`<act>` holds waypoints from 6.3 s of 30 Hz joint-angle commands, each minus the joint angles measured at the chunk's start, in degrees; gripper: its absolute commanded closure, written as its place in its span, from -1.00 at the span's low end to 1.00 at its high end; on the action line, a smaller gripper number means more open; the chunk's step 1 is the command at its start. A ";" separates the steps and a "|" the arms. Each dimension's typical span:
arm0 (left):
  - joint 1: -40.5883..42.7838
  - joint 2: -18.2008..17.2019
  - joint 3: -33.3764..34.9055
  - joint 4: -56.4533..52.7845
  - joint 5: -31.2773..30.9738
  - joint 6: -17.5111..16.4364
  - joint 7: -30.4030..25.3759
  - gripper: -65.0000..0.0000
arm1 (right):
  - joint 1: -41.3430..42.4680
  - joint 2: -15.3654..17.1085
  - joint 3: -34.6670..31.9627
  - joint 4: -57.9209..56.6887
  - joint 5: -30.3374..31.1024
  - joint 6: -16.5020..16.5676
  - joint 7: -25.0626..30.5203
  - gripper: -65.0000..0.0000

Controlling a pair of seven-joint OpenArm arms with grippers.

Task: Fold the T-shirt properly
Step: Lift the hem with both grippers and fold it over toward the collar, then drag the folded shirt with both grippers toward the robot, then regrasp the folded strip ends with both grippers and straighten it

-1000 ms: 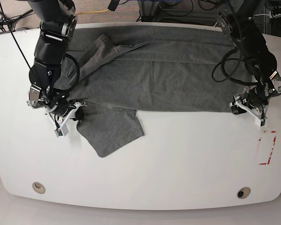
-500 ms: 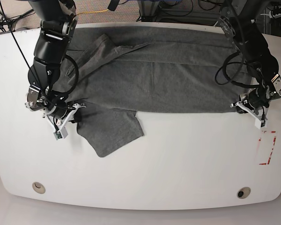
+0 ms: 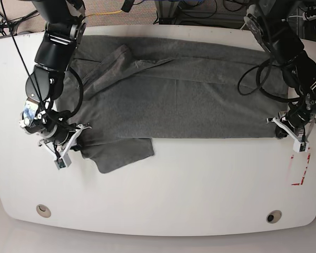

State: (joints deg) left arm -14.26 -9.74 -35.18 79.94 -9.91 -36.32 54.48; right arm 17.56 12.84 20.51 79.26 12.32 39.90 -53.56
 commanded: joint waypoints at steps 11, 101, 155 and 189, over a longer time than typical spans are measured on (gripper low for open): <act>6.57 0.37 -0.12 13.38 -0.33 -3.68 1.13 1.00 | -8.46 0.48 0.54 24.96 0.83 0.10 -9.87 1.00; 16.77 -4.72 -3.19 9.25 -0.07 -3.68 4.55 -0.13 | -7.32 2.41 -1.74 1.66 16.30 0.10 -4.51 -0.46; 16.42 -4.72 0.41 8.81 0.02 -3.68 3.24 -0.13 | -35.98 -2.25 14.87 36.12 31.16 0.10 -18.75 1.00; 15.36 -4.72 1.73 16.98 -0.42 -3.68 3.59 -0.13 | -39.67 -2.25 24.54 36.12 35.11 0.10 -19.27 -0.40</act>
State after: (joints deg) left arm 1.87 -13.58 -33.06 93.19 -9.74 -39.97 59.05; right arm -22.28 9.78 44.62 114.39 42.70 39.90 -73.65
